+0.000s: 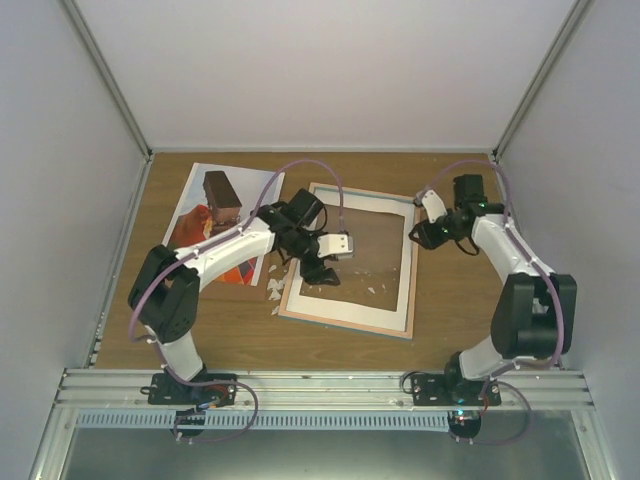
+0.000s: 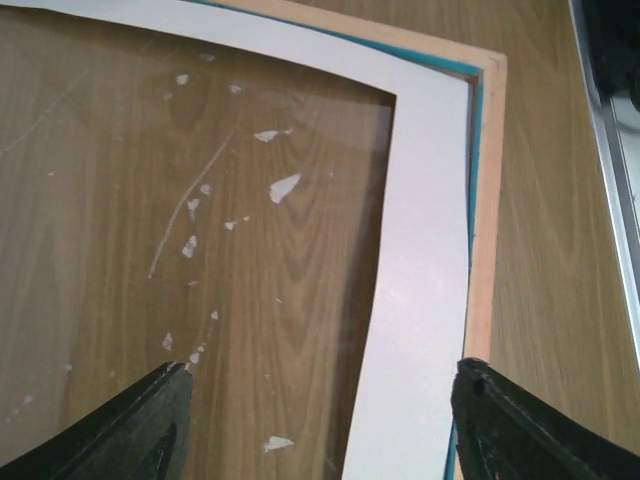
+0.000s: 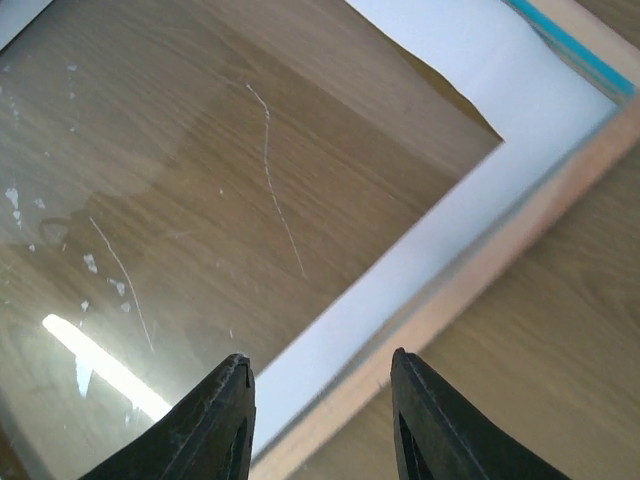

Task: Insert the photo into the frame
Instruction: Adjust the photo frame item on the photo frame.

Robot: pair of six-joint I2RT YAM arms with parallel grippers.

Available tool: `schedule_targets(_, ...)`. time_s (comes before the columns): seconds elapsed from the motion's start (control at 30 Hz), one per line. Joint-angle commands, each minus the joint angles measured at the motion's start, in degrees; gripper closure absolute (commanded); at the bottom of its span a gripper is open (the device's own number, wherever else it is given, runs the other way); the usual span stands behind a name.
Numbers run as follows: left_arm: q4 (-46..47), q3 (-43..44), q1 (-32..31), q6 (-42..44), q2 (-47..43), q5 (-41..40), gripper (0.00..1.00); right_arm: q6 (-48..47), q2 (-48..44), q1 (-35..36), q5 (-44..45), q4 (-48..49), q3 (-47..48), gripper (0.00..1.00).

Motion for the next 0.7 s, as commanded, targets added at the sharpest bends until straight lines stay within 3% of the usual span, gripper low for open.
schedule_targets(0.0, 5.7, -4.9, -0.9, -0.8, -2.4, -0.8, 0.32, 1.1, 4.9, 4.8, 2.8, 3.4, 2.8, 0.61)
schedule_targets(0.3, 15.2, -11.4, -8.8, -4.4, -2.1, -9.2, 0.49, 2.3, 4.9, 6.0, 3.1, 4.3, 1.3, 0.61)
schedule_targets(0.67, 19.7, -10.8, -13.6, -4.5, 4.7, -13.7, 0.65, 3.2, 0.4, -0.9, 1.3, 4.0, 0.2, 0.61)
